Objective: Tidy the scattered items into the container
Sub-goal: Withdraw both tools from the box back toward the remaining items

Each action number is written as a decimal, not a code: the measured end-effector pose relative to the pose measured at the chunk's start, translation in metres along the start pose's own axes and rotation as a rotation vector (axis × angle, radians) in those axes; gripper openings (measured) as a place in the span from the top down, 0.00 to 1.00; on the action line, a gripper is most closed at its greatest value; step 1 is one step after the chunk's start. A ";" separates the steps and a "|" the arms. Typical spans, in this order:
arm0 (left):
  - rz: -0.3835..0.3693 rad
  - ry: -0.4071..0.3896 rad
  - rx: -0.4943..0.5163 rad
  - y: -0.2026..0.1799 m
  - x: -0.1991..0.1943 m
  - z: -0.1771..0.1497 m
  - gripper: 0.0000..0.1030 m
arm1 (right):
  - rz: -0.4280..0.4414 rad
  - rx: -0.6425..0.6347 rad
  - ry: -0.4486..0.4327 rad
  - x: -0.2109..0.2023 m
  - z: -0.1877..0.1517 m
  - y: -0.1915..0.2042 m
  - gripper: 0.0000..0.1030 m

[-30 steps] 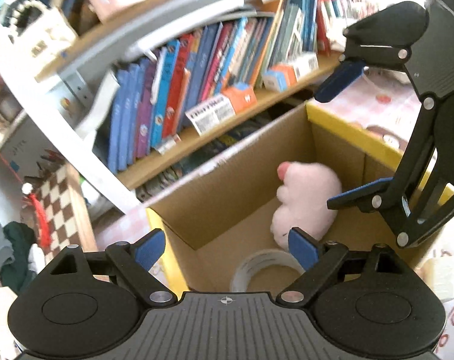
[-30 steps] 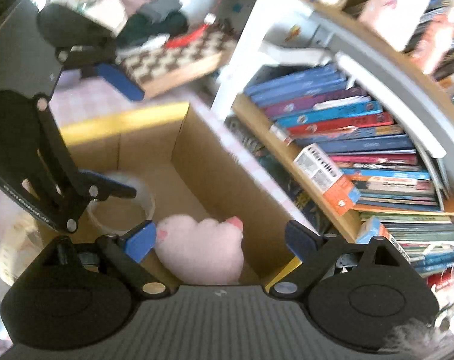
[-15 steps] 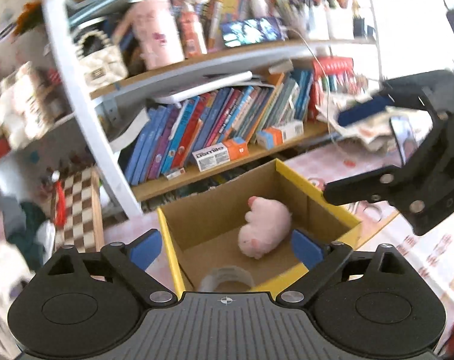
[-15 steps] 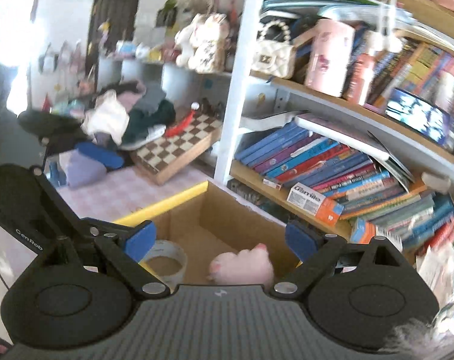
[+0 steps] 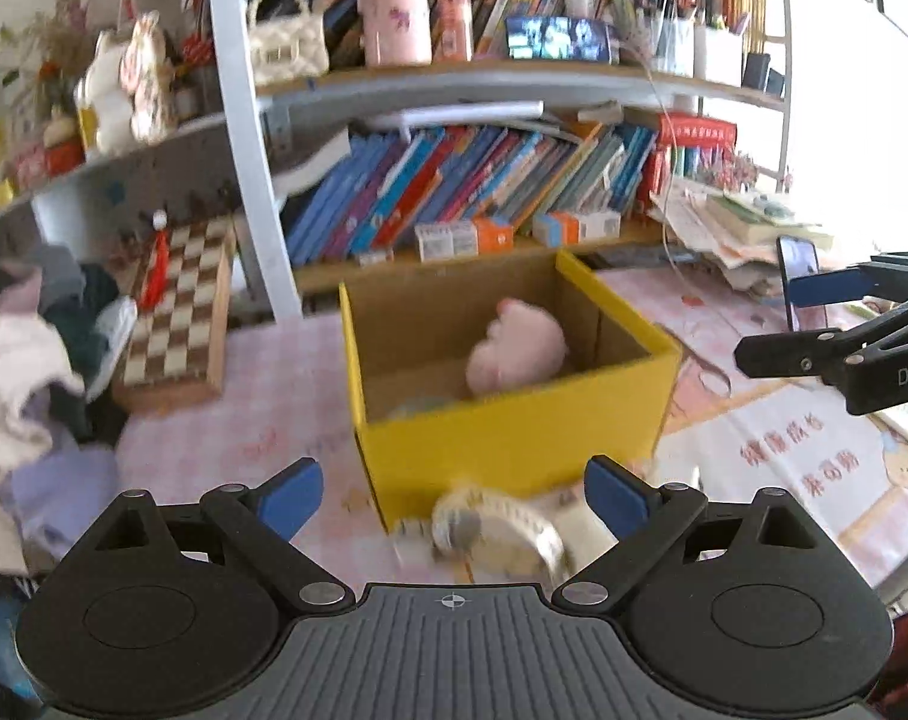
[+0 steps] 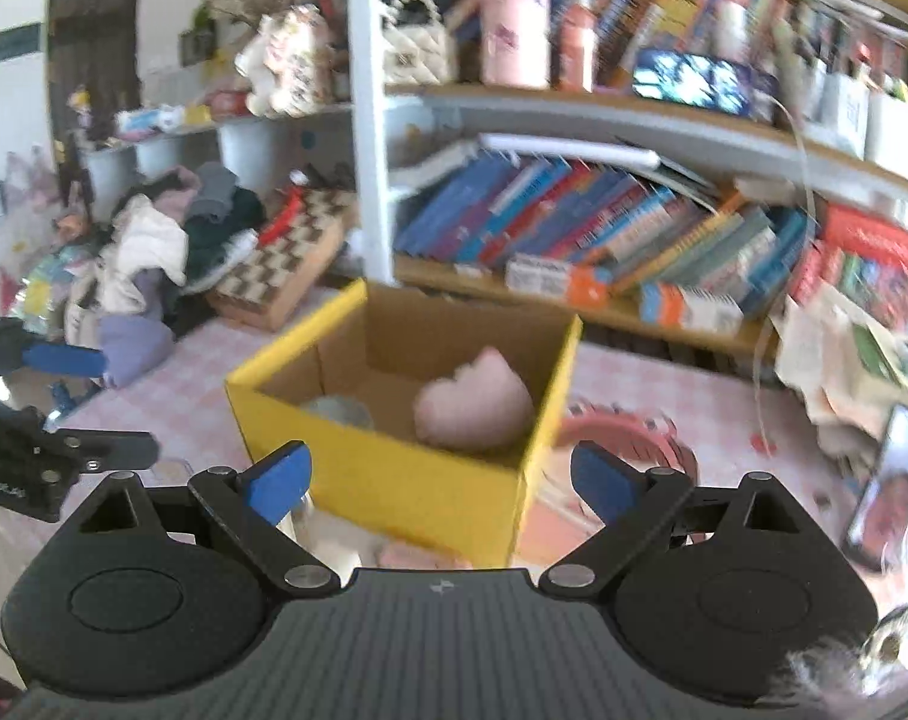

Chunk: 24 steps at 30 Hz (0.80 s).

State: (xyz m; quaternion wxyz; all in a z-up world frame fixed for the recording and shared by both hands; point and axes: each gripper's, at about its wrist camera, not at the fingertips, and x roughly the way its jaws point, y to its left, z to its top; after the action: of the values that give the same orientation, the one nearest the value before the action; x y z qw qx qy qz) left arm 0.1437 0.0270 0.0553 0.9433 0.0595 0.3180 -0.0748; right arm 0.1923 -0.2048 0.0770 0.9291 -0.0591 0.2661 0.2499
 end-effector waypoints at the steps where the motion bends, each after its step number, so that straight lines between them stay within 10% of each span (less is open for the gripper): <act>1: -0.004 0.012 -0.004 -0.001 0.001 -0.005 0.07 | -0.004 0.003 0.015 0.000 -0.006 0.002 0.09; 24: -0.124 0.217 0.053 -0.044 0.029 -0.062 0.08 | -0.046 0.032 0.276 0.022 -0.084 0.030 0.22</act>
State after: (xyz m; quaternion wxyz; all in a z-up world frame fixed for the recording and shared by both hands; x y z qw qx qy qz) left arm 0.1221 -0.0095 -0.0143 0.8950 0.0723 0.4191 -0.1342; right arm 0.1546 -0.1896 -0.0050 0.8901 -0.0841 0.3938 0.2136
